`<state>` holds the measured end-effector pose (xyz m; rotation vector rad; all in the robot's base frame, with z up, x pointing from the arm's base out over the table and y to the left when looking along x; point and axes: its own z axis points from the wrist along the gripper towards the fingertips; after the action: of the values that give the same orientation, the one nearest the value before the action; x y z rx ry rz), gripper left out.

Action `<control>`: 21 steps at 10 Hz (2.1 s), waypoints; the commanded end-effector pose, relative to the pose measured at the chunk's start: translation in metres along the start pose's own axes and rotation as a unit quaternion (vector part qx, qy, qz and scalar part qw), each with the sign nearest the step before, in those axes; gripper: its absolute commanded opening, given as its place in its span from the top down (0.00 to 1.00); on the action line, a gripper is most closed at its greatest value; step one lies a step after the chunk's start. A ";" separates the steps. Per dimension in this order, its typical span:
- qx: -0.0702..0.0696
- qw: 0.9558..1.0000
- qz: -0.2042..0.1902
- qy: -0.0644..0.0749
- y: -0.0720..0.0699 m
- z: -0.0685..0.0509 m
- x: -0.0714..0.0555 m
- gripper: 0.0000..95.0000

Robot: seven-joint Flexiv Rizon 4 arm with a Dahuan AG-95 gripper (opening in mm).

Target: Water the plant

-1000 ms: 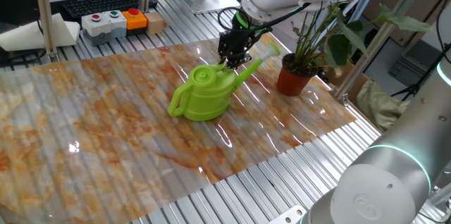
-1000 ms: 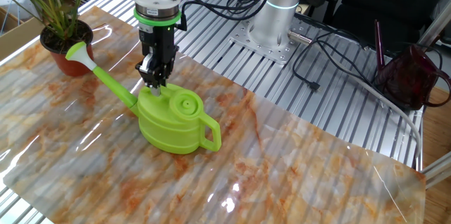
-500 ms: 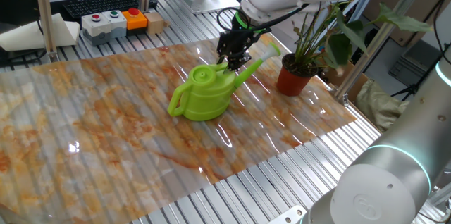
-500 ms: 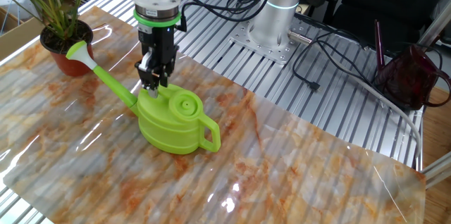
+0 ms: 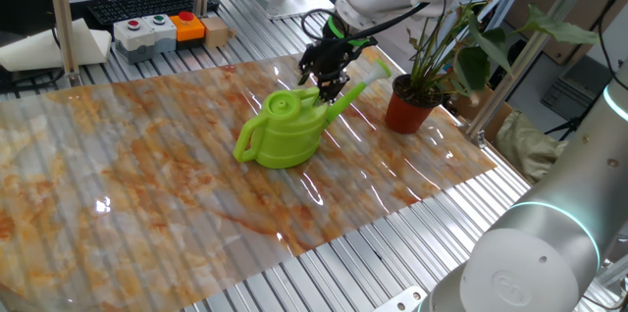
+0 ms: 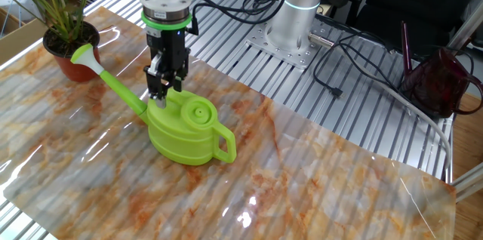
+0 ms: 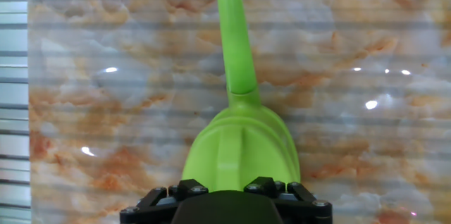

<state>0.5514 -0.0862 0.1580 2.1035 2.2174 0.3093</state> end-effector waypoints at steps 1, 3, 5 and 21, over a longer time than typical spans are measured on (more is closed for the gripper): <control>-0.002 1.000 0.004 0.000 0.000 0.002 0.000 0.40; -0.004 1.000 0.007 0.000 0.000 0.004 0.001 0.40; -0.006 1.000 0.011 0.000 0.001 0.007 0.001 0.40; -0.003 1.000 -0.020 -0.014 -0.003 0.008 -0.010 1.00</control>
<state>0.5502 -0.0958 0.1494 2.0433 2.2358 0.2892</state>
